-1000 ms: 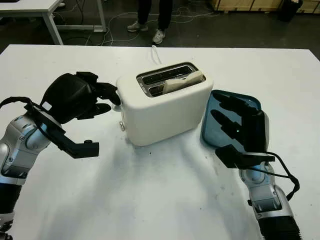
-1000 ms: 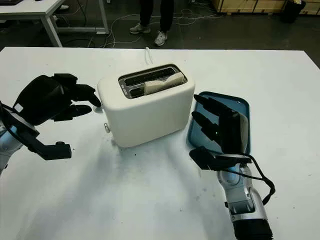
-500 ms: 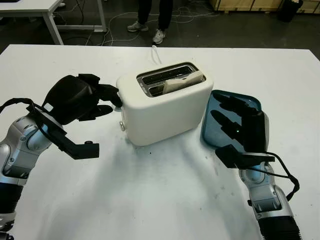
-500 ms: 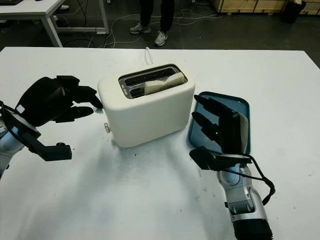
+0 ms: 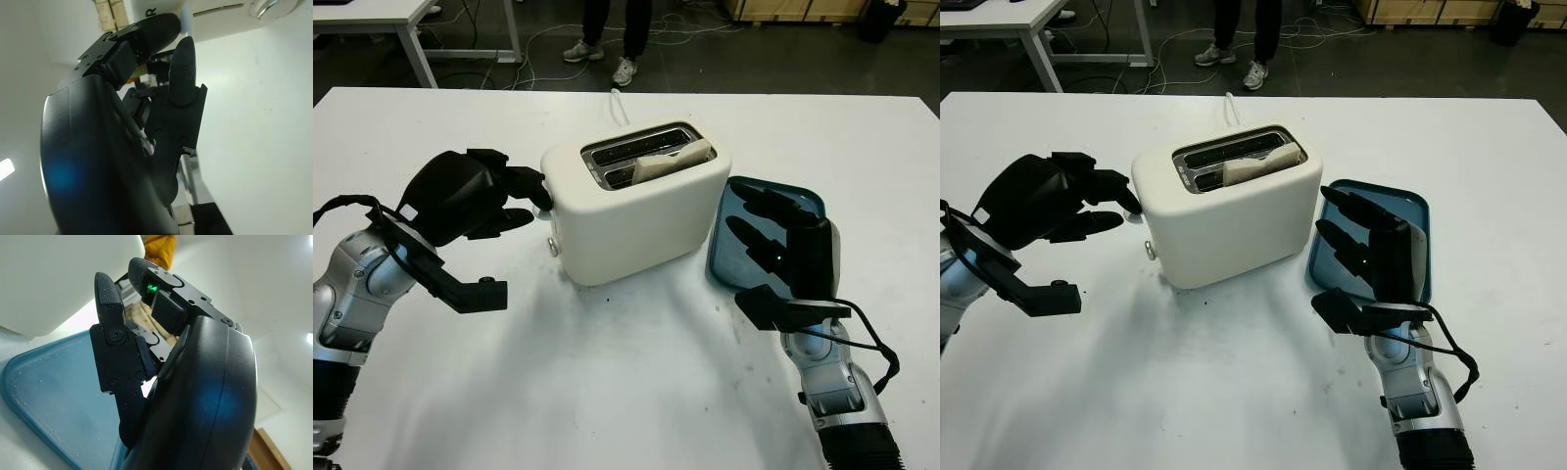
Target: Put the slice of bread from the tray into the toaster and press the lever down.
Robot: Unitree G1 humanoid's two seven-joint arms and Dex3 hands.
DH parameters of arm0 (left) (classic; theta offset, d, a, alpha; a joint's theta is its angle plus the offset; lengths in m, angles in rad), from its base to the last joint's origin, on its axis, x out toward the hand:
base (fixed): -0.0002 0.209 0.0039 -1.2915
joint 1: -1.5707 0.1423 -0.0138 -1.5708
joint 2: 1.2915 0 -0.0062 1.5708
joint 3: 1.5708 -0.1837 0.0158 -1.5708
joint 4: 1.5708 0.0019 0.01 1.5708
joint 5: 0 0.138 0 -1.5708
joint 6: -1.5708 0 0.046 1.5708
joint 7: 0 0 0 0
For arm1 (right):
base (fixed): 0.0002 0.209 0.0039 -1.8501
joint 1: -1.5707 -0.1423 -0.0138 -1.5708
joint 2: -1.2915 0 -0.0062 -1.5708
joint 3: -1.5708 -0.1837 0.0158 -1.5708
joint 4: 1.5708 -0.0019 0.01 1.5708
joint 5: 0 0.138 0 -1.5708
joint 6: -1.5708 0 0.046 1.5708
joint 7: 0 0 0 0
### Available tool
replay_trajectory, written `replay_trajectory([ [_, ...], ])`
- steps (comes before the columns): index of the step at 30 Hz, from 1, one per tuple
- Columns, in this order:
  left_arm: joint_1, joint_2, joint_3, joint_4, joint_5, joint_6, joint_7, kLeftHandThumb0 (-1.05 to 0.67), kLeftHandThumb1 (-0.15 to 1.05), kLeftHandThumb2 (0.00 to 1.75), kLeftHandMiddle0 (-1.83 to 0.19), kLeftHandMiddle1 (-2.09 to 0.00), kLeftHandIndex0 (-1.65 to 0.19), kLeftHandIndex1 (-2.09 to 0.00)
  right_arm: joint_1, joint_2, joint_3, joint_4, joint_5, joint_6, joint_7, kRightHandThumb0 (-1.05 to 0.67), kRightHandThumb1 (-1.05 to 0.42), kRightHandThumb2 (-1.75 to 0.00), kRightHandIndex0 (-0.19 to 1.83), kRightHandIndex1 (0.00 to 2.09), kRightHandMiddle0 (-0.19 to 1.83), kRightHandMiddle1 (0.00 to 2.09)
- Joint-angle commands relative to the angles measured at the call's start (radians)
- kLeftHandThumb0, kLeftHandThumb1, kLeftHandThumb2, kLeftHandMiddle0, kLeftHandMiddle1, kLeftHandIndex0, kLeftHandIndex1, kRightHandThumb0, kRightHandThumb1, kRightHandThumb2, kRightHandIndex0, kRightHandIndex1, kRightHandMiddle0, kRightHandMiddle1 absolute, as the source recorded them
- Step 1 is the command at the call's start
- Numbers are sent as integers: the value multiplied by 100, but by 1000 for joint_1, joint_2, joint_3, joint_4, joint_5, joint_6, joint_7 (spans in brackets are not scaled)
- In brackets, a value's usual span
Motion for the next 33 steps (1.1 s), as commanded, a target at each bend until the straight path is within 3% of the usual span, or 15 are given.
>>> replay_trajectory([
  [1,27,-22,-24,22,3,12,3,-26,92,29,-61,-139,-67,-91,7,-10,-4,5,10,-20,-4,-38,-92,-8,93,37,96,0],
  [7,72,-117,-72,114,13,30,81,-23,92,29,-59,-143,-64,-93,14,-19,-12,1,33,-19,16,-40,-92,-10,92,36,95,0],
  [14,188,-317,-180,240,47,80,280,-26,92,36,-53,-140,-59,-90,12,-22,-15,-10,54,-21,45,-40,-92,-10,92,34,95,0],
  [17,206,-363,-221,304,67,98,346,-24,92,38,-53,-138,-60,-89,11,-31,-18,-20,54,-23,57,-39,-92,-10,92,34,95,0],
  [22,207,-365,-264,304,71,127,352,-27,92,37,-53,-142,-61,-91,14,-33,-21,-31,58,-21,70,-39,-92,-10,93,32,96,0],
  [33,215,-315,-262,243,48,139,337,-26,92,37,-51,-148,-58,-92,15,-27,-17,-36,48,-17,67,-36,-92,-6,94,30,96,0],
])
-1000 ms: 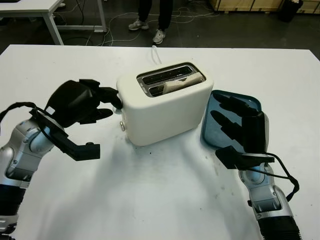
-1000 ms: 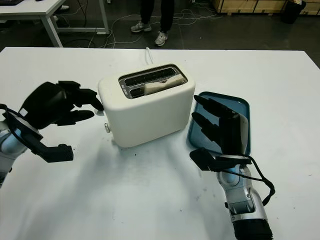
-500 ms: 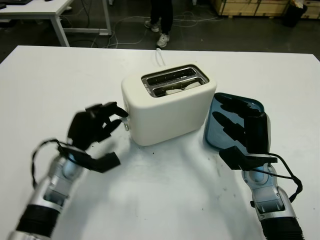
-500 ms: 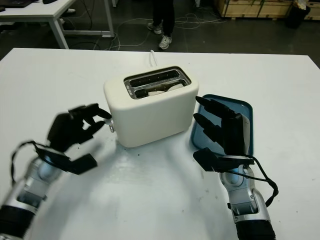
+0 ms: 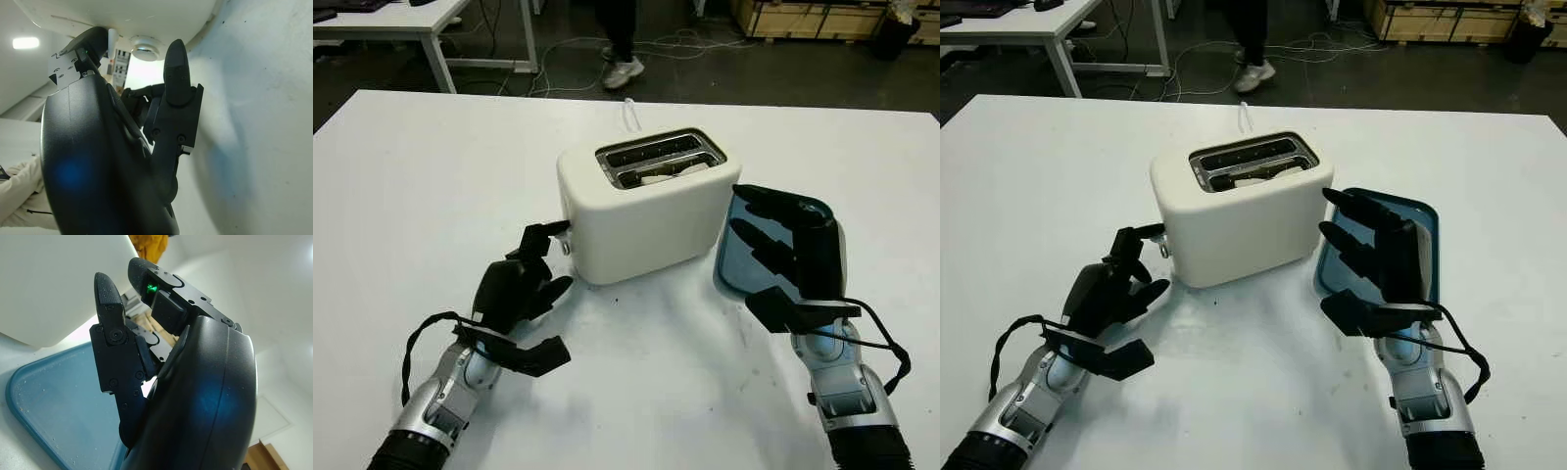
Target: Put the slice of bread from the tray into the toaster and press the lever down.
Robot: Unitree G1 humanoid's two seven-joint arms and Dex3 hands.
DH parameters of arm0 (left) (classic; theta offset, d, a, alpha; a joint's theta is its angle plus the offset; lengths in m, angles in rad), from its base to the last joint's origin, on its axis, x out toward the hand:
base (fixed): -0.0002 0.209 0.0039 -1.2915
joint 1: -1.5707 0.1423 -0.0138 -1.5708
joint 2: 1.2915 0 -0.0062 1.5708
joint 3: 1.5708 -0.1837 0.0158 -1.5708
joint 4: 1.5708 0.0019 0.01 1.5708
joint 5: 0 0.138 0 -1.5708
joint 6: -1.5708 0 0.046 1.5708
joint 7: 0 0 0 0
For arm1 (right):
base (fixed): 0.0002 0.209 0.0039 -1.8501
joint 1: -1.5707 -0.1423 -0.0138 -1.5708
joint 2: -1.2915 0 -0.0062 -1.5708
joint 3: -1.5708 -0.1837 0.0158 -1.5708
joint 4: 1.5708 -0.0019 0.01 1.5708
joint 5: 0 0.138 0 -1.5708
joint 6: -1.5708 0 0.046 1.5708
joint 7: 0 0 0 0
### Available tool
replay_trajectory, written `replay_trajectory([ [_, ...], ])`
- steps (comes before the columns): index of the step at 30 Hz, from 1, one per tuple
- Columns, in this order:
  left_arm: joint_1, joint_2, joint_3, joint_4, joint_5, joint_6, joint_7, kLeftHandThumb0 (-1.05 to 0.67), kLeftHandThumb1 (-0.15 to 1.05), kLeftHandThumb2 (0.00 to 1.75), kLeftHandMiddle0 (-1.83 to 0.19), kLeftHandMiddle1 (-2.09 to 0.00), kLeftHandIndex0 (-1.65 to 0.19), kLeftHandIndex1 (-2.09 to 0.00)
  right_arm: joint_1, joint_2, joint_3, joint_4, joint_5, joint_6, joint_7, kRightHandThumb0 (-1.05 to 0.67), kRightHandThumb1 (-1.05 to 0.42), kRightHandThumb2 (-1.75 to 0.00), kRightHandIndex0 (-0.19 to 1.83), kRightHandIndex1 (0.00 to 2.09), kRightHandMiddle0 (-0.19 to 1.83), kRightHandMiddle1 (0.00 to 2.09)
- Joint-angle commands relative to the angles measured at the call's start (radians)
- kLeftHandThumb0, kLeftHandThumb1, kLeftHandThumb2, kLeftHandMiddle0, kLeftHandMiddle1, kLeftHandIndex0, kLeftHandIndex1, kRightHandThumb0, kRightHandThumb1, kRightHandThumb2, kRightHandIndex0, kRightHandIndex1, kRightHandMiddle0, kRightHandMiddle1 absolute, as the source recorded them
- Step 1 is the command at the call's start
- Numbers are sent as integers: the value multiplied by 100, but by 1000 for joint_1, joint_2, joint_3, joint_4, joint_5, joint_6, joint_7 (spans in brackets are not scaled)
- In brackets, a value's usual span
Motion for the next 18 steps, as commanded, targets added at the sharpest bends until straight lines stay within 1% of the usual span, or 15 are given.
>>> replay_trajectory([
  [1,-8,-16,-63,20,35,23,-84,-26,92,37,-51,-146,-58,-92,5,0,1,-15,4,-12,-2,-36,-92,-6,94,30,96,0],
  [9,-12,11,-57,-8,31,25,-89,-25,92,39,-52,-145,-58,-91,6,1,4,-8,1,-23,-9,-34,-92,-5,96,30,97,1],
  [12,-24,56,-53,-87,52,93,-168,-27,92,42,-54,-146,-60,-92,2,-3,5,1,1,-39,-17,-33,-92,-4,96,31,97,1],
  [13,-39,86,-61,-127,73,143,-244,-27,92,43,-56,-150,-62,-95,2,-3,4,0,1,-38,-16,-33,-92,-4,96,31,97,1],
  [14,-62,124,-73,-174,108,206,-345,-27,92,46,-54,-157,-60,-105,3,-1,4,-5,3,-32,-12,-34,-92,-4,95,31,97,0],
  [15,-80,152,-84,-221,136,274,-442,-29,90,49,-58,-165,-58,-129,6,1,3,-14,6,-21,-6,-34,-92,-5,95,31,97,0],
  [16,-91,169,-90,-256,147,326,-510,-29,86,52,-63,-170,-56,-146,8,3,2,-21,7,-12,-1,-35,-92,-5,94,31,97,0],
  [17,-100,174,-99,-273,151,371,-565,-27,80,58,-73,-173,-57,-163,9,4,2,-24,9,-12,1,-35,-92,-5,94,31,97,0],
  [18,-112,176,-116,-279,163,408,-615,-24,73,68,-81,-174,-62,-168,10,4,1,-25,13,-15,2,-35,-92,-5,94,31,97,0],
])
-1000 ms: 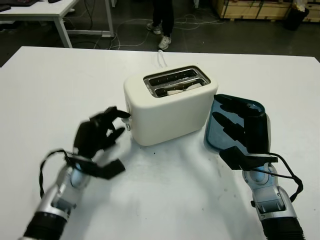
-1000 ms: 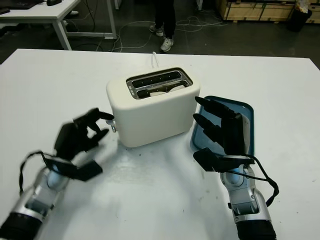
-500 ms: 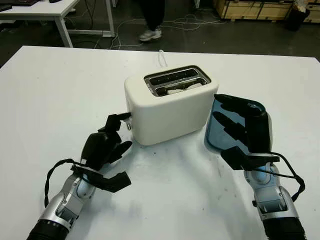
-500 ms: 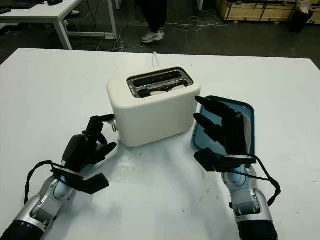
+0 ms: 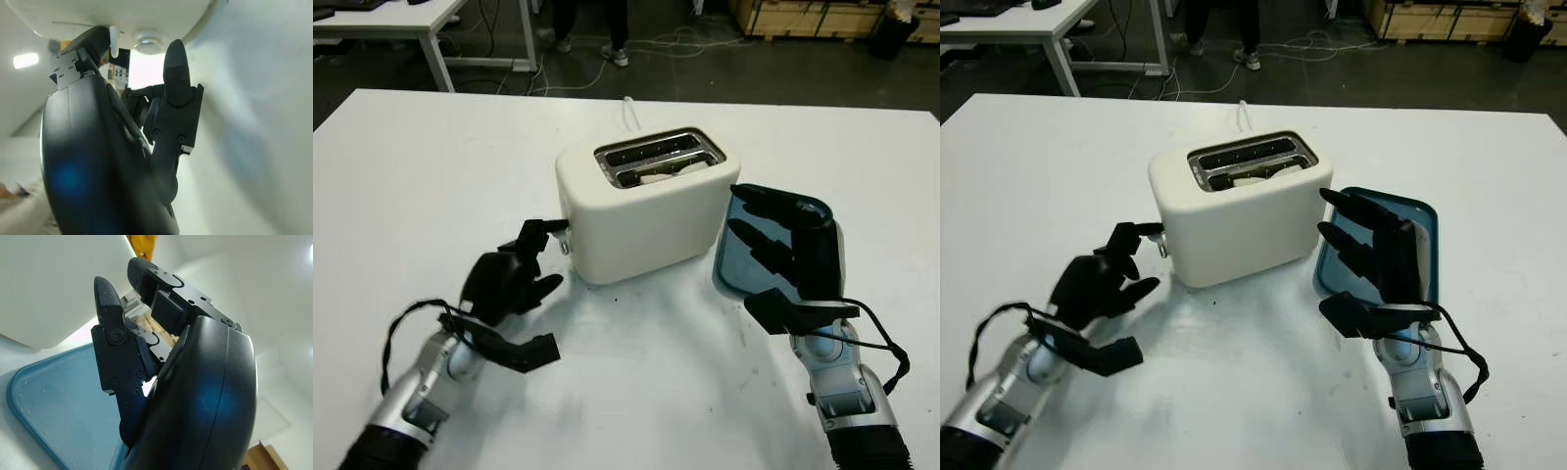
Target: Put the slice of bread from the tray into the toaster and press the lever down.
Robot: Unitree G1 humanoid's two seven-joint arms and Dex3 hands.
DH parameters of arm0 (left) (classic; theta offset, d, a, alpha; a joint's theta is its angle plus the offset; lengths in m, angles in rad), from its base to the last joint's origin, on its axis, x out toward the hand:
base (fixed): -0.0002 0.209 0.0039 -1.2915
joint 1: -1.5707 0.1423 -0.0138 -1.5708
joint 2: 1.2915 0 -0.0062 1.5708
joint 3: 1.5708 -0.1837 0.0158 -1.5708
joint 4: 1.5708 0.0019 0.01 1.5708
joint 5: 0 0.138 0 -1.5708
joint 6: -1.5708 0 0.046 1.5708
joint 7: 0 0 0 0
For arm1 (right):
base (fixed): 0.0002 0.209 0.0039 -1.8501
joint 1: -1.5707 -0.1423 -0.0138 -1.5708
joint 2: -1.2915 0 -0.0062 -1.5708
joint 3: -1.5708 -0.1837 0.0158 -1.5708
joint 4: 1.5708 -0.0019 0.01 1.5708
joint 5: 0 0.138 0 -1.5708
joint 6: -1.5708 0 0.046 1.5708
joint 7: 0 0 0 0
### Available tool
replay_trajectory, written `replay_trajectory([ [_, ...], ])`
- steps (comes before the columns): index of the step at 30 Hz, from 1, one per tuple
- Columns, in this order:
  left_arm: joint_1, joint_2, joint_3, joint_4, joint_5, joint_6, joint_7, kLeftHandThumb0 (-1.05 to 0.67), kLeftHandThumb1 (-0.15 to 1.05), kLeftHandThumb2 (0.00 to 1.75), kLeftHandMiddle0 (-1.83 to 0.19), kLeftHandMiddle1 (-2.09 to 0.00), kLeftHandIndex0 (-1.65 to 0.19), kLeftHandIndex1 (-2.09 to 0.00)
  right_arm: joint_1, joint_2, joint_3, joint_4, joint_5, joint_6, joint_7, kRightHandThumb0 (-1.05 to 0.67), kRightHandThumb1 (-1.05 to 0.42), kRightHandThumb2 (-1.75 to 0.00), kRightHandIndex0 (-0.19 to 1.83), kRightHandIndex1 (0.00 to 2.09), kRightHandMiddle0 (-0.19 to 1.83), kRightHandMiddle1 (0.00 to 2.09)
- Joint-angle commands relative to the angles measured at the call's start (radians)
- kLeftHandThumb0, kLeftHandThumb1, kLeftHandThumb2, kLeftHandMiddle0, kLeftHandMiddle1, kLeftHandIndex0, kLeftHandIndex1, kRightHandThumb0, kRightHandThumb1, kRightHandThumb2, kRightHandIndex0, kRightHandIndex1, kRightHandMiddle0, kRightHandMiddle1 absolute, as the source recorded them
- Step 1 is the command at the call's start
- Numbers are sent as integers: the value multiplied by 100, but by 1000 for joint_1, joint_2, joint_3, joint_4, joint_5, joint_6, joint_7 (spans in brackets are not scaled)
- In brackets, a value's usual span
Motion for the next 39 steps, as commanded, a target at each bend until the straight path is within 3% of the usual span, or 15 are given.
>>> replay_trajectory([
  [1,-67,0,-137,-21,109,202,-367,-24,68,76,-88,-174,-66,-171,10,2,-5,-24,17,-9,5,-35,-92,-5,94,31,97,0],
  [3,-83,-33,-186,1,156,299,-443,-22,64,80,-86,-174,-66,-170,15,-2,-9,-32,24,-14,12,-35,-92,-6,94,31,97,0],
  [6,-89,-92,-239,77,174,381,-475,-24,75,58,-76,-174,-66,-156,23,-5,-18,-45,47,-17,29,-36,-92,-6,94,32,96,0],
  [8,-102,-130,-273,137,172,434,-507,-27,86,46,-69,-155,-66,-122,25,-8,-25,-46,54,-23,34,-36,-92,-7,94,33,96,0],
  [10,-115,-166,-311,212,165,454,-516,-31,90,41,-70,-139,-74,-100,26,-10,-31,-45,53,-28,33,-36,-92,-7,95,33,97,0],
  [12,-129,-202,-337,264,158,496,-541,-36,92,40,-75,-142,-81,-109,28,-8,-36,-49,54,-21,38,-37,-92,-7,95,33,97,1],
  [13,-132,-206,-345,268,159,508,-552,-36,92,39,-75,-142,-80,-114,29,-8,-37,-51,54,-18,41,-37,-92,-8,94,32,97,1],
  [15,-142,-192,-354,266,154,497,-573,-36,92,40,-71,-119,-78,-93,29,-10,-39,-51,52,-18,44,-37,-92,-8,95,32,97,1],
  [18,-151,-182,-357,250,147,505,-576,-38,92,41,-72,-110,-80,-79,31,-11,-40,-51,54,-17,49,-37,-92,-8,95,32,97,1],
  [25,-159,-197,-378,237,171,582,-605,-39,92,42,-62,-111,-74,-71,35,-10,-40,-58,51,-14,58,-38,-92,-8,96,31,97,0],
  [34,-143,-158,-358,207,131,522,-572,-36,92,42,-66,-126,-80,-77,36,-6,-38,-56,56,-14,59,-39,-92,-8,95,31,97,0],
  [39,-140,-159,-346,192,131,537,-559,-36,92,41,-66,-131,-80,-80,37,-5,-37,-64,52,-3,63,-41,-92,-9,94,32,97,0],
])
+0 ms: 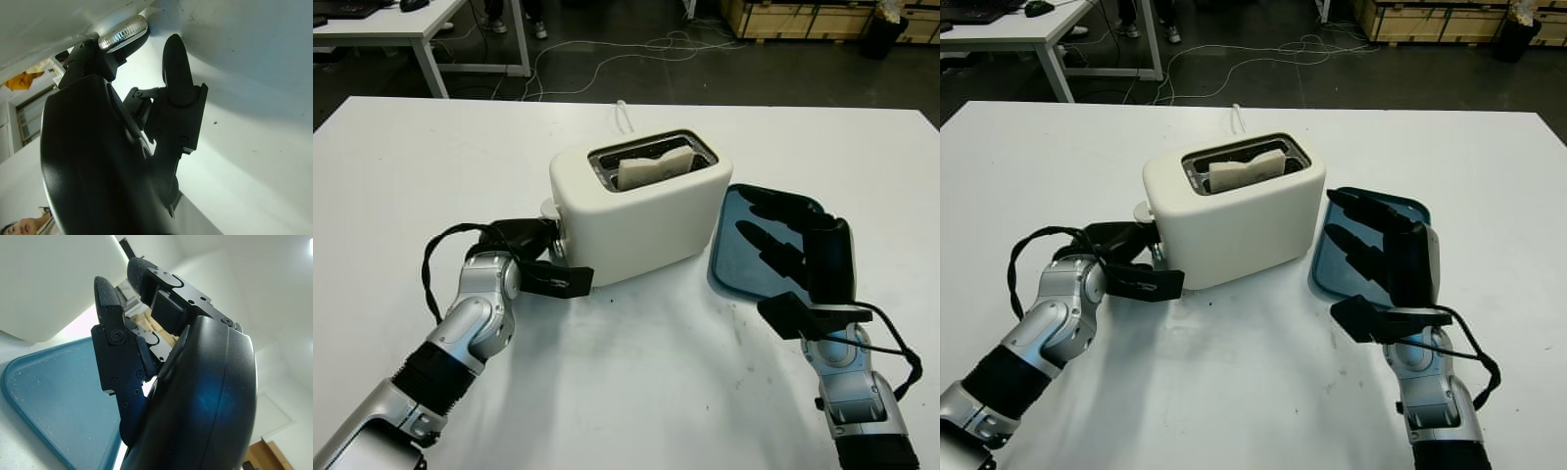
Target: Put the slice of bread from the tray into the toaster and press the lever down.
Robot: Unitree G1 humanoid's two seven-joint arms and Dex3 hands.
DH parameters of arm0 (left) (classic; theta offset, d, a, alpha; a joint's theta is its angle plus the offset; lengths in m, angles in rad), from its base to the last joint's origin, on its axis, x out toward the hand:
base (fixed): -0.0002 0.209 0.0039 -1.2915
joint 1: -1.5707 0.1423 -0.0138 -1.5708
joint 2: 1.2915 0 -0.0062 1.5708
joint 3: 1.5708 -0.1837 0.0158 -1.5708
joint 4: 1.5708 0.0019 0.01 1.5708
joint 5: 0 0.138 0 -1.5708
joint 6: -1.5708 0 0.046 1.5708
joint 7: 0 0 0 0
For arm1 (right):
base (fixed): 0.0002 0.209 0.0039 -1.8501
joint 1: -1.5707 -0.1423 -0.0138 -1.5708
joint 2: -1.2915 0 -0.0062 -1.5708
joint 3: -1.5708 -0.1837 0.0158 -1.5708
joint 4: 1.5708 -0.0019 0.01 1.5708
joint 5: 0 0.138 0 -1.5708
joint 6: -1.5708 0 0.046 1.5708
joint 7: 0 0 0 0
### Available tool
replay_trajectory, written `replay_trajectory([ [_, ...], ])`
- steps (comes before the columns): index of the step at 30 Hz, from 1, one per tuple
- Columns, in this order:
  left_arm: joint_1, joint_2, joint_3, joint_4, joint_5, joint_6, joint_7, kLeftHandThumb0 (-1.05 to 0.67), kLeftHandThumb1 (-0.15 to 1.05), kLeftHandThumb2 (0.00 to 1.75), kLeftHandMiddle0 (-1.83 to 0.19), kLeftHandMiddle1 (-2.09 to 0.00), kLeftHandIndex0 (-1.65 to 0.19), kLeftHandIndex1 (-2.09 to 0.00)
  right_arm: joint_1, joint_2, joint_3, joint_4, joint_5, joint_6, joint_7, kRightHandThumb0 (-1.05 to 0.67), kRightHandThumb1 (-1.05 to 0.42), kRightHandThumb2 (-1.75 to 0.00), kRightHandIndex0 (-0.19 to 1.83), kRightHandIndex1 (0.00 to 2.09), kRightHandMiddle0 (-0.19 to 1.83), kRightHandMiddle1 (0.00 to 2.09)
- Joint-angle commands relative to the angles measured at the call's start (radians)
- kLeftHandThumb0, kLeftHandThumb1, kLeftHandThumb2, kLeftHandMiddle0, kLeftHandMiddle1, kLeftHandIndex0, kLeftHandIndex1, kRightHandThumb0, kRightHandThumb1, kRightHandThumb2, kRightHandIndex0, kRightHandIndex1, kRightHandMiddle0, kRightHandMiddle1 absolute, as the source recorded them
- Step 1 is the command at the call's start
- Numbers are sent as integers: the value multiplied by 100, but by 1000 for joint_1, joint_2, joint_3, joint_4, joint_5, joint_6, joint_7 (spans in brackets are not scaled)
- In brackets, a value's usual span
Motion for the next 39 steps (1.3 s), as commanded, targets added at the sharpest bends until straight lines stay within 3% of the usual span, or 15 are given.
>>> replay_trajectory([
  [1,149,-44,-79,55,-96,-50,-115,-35,92,41,-66,-132,-80,-82,4,-1,-3,-17,10,-1,7,-42,-92,-10,95,33,97,0],
  [3,153,-21,-68,21,-93,-54,-115,-34,92,43,-63,-139,-79,-90,4,-2,-2,-12,11,-6,6,-42,-92,-10,95,33,97,0],
  [5,158,4,-47,-14,-96,-49,-115,-33,91,45,-60,-130,-71,-84,3,-2,-2,-4,14,-12,6,-42,-92,-10,95,34,97,0],
  [8,170,50,16,-65,-114,-46,-99,-34,92,47,-71,-139,-80,-90,3,-1,-1,-1,16,-14,5,-42,-92,-10,94,34,96,0],
  [9,184,65,47,-85,-120,-57,-66,-35,92,44,-68,-160,-71,-119,4,-1,0,-2,14,-13,5,-42,-92,-9,94,34,96,0],
  [10,206,80,85,-103,-130,-92,-10,-35,92,40,-68,-167,-62,-138,4,-1,0,-1,13,-15,4,-42,-92,-9,94,34,96,0],
  [13,249,130,173,-133,-116,-156,115,-35,92,31,-63,-174,-44,-155,3,-3,3,3,5,-22,-3,-42,-92,-9,94,35,96,0],
  [14,257,150,197,-142,-104,-170,149,-35,92,30,-55,-171,-44,-137,4,-4,3,2,1,-20,-4,-42,-92,-9,93,35,96,0],
  [17,277,194,261,-164,-78,-206,247,-34,92,26,-56,-144,-66,-75,4,-4,5,1,-2,-18,-4,-42,-92,-9,92,36,95,0],
  [19,288,210,308,-174,-85,-237,305,-33,92,22,-57,-136,-73,-63,5,-2,6,0,1,-15,-2,-41,-92,-8,92,36,94,0],
  [28,273,317,458,-224,-78,-365,429,-26,92,18,-62,-128,-80,-49,5,-6,9,2,-4,-28,-7,-39,-92,-6,90,39,94,0],
  [31,244,343,484,-238,-94,-410,418,-33,92,22,-58,-133,-79,-48,5,-7,10,1,-8,-27,-6,-40,-92,-6,89,40,95,0],
  [35,198,375,524,-204,-237,-644,429,-33,92,16,-60,-131,-84,-47,2,-11,10,9,-19,-38,-14,-40,-92,-7,89,41,95,0],
  [39,134,392,526,-162,-375,-848,371,-32,92,14,-62,-123,-84,-46,3,-8,7,0,-14,-30,-4,-40,-92,-7,88,42,95,0],
])
